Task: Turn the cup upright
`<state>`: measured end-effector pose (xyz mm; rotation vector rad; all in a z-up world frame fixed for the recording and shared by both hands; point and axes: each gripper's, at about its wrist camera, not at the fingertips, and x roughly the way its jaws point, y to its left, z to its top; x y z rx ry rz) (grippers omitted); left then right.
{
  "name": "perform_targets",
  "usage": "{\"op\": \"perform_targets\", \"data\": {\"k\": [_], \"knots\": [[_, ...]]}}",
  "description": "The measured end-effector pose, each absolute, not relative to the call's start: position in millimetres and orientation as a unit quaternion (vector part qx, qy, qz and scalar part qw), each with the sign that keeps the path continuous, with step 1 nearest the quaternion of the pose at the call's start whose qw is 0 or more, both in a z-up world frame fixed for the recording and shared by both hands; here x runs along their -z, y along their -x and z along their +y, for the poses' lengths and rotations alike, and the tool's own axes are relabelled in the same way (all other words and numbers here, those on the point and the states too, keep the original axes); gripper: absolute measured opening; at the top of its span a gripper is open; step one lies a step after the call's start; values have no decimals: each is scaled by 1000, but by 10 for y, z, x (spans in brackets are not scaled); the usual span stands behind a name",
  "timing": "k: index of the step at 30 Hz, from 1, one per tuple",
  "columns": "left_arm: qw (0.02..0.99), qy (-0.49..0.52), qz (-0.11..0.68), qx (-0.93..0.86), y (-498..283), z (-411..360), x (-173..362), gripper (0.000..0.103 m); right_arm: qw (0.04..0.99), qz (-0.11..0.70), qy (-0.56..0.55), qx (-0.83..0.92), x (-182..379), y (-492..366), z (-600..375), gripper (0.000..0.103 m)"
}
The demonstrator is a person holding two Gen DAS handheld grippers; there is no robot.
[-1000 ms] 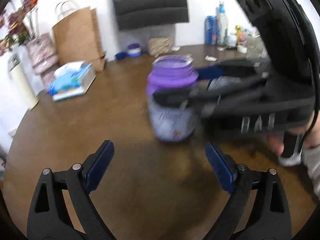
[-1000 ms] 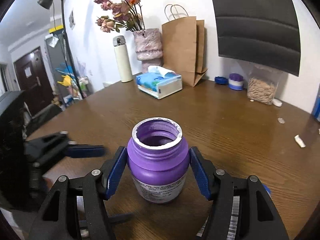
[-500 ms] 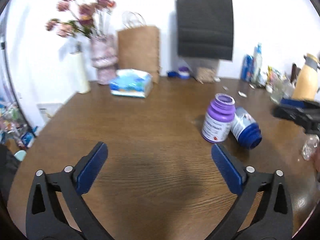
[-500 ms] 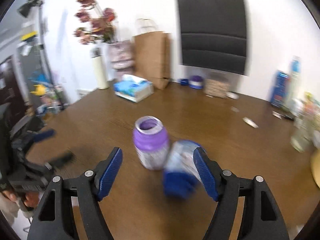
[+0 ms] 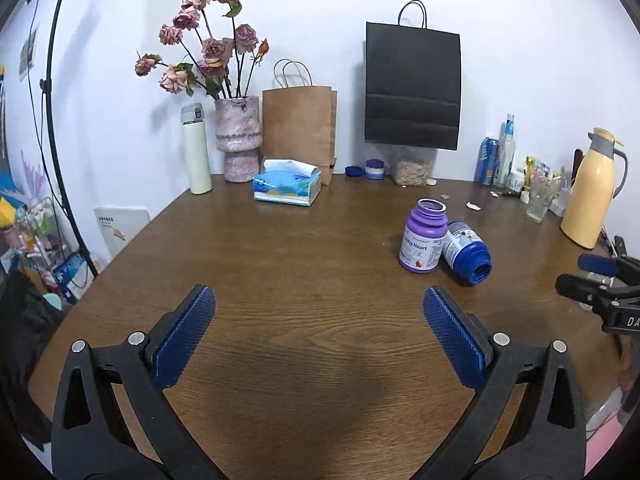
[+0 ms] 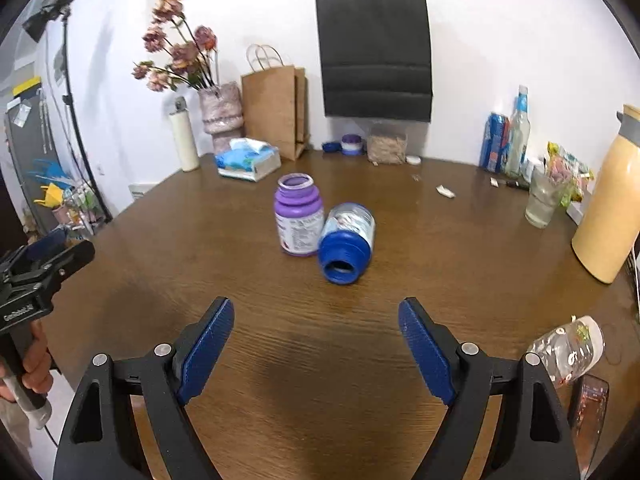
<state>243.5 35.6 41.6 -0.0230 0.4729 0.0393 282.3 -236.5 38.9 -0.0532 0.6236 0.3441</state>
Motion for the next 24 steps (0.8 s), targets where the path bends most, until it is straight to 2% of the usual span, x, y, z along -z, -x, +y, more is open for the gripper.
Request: {"op": "perform_targets", "data": {"k": [10,15,24], "knots": [[976,34,213,-31,-2119,444,-443,103,944,290,21,-158,-405,-2646,-2274,88],[978,46,200,-39,-1592,485,-300,103,959,235,20,-160,-413,-2050,-2304,88],[986,8,153,-62,-874,393,-64,103,958,208,18,-198,-148,-1317,-2143,88]]}}
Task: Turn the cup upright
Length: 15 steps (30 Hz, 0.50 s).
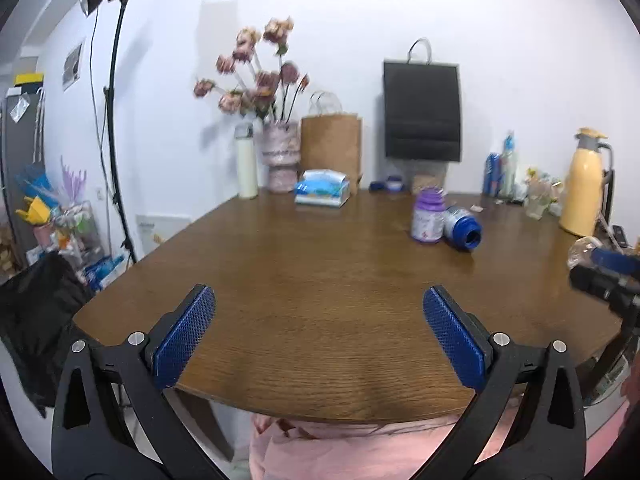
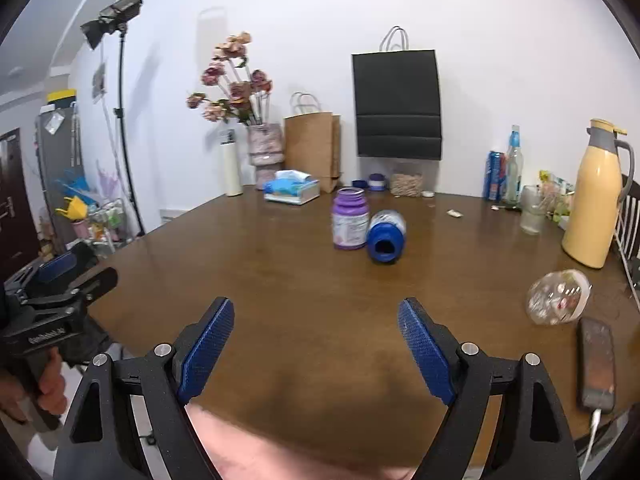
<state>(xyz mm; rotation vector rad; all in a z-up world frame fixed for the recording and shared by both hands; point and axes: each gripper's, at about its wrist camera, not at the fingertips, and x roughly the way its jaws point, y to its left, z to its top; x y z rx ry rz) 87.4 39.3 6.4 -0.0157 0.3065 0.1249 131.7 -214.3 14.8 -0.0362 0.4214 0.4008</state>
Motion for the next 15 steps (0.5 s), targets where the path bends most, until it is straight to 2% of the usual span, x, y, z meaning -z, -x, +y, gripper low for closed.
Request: {"op": "perform_targets", "data": {"k": [8,15], "knots": [[992,-12,116,-40,-463,280,117,103,962,162,9,-220,33,-769,-2103,88],[991,10,129,-37,-128,318,288,103,968,139,12,-209,99,-368,-2135,88]]}}
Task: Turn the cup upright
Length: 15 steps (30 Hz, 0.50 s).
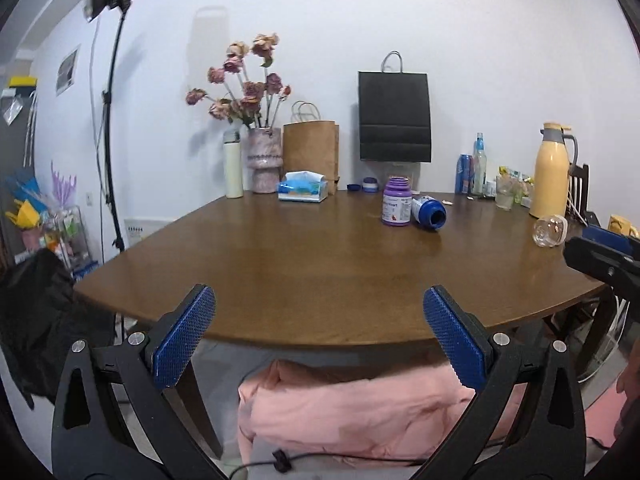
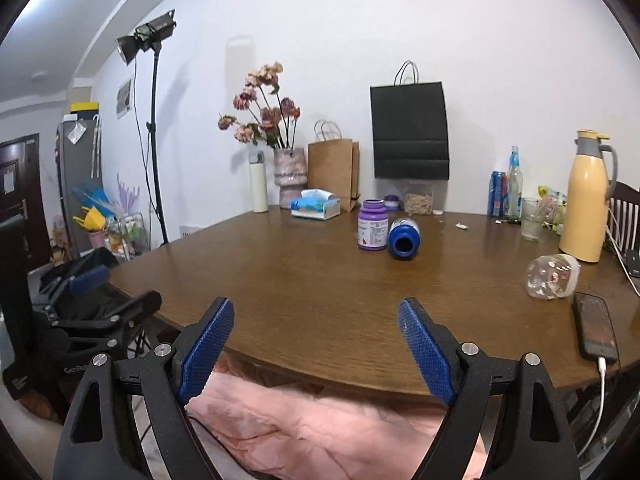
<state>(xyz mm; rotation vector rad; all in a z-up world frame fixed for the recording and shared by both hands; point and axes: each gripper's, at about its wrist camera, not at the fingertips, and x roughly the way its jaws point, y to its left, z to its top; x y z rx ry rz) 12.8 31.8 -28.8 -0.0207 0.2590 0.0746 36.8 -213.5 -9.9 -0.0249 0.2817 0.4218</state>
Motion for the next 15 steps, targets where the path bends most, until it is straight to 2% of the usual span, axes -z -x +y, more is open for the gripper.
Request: {"op": "perform_targets", "data": {"k": [6,15], "knots": [[994,17,80,-70,145,386,254,103,968,153,0,-200,246,-189,-2264,88],[997,1,73,-38,189,319,253,103,968,173,-13,-183,307,-244,-2420,88]]}}
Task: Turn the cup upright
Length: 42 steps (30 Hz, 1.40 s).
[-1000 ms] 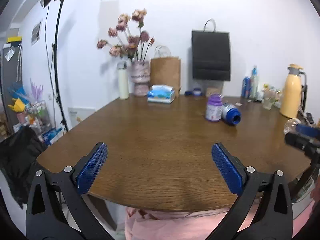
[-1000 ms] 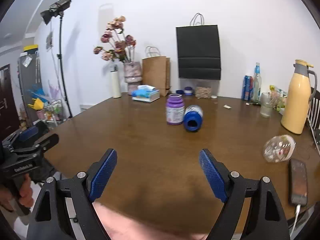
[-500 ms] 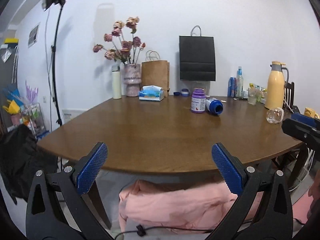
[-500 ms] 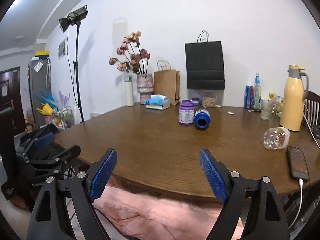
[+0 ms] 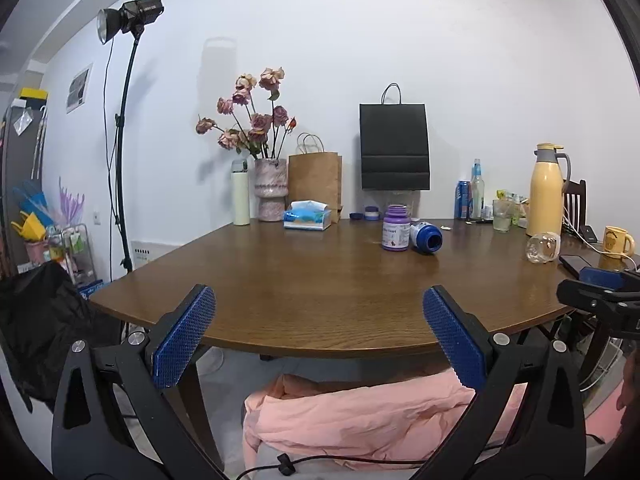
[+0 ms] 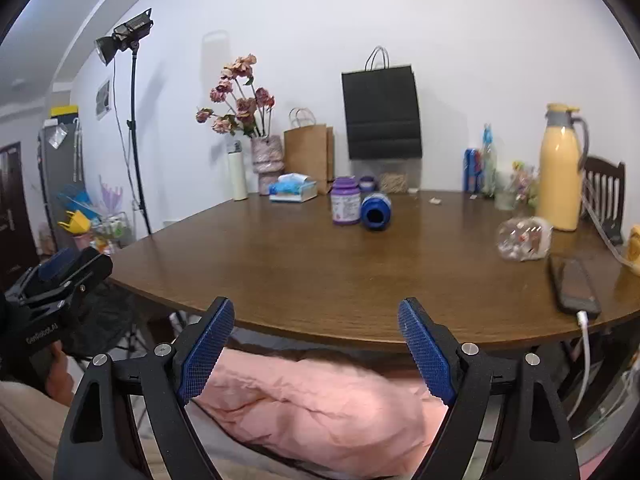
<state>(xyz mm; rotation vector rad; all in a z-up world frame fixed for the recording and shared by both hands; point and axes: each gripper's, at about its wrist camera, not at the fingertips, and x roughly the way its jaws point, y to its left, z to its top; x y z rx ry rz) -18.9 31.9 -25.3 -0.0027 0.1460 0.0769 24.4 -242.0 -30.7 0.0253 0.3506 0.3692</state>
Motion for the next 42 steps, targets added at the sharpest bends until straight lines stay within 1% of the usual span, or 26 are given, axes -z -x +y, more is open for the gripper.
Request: {"op": "perform_targets", "data": {"k": [4,9,14,22,42], "knots": [[996,2,81,-34,156,318,258,103,966,195,-6,-169,330,-328,-2408,88],[997,-13,74,-30,153,274,217,103,970,178,1,-168,294,-247,-2395,88],[997,8,73,-39,136,364,172,103,975,148,-11,-168,232,-173,-2405,88],[996,17,78,-44,123,412,175,103,971,160,-7,-175,242,-220,-2374,88],[996,13,76,-35,125,399,170,103,972,160,-10,-172,252,-232,-2381,88]]}}
